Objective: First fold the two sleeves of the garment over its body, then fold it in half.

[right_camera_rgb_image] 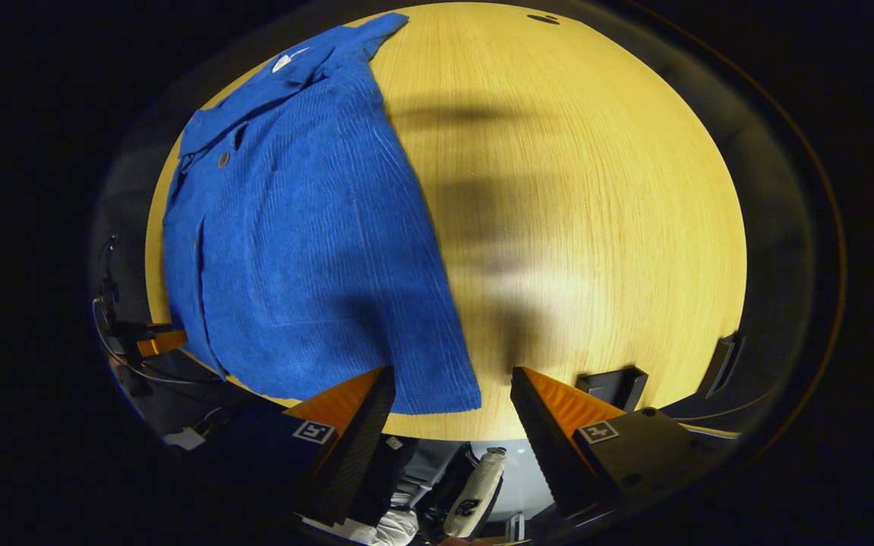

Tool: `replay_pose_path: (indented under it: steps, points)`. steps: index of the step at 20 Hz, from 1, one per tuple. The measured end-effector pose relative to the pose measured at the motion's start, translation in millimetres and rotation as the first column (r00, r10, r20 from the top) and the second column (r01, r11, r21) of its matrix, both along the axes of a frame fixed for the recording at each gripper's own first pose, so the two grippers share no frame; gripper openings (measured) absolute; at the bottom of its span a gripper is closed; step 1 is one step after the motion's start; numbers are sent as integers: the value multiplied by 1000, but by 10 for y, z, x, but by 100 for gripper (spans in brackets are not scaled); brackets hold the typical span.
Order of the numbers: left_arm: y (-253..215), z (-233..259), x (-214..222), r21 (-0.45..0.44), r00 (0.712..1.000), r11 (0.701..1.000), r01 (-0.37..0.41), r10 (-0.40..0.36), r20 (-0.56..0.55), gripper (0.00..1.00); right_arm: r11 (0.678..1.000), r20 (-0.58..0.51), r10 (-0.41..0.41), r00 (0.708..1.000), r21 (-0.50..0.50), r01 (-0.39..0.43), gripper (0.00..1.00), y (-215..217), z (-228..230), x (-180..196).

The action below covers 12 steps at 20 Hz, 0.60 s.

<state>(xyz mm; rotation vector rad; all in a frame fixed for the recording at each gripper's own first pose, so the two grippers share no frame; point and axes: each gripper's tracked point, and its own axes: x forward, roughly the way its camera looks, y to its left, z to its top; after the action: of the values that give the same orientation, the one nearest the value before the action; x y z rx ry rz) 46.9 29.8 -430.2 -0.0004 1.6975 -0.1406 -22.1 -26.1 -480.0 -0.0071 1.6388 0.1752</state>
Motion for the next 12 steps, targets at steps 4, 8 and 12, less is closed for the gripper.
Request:
replay_pose_path:
  steps: [4, 8, 12]
  points:
    - [-48, -12, -17, 26, 1000, 999, 28, -28, -7, 83, 998, -16, 47, 999, -43, -47, 99, 6, -56, -54]
    - [-32, -28, -19, 25, 1000, 999, 29, -29, 5, 84, 997, -12, 45, 999, -65, -45, 92, 73, -61, -80]
    - [-92, -18, -26, -9, 1000, 1000, 0, 0, -4, 61, 999, -35, 40, 999, -3, -40, 63, 268, -52, -121]
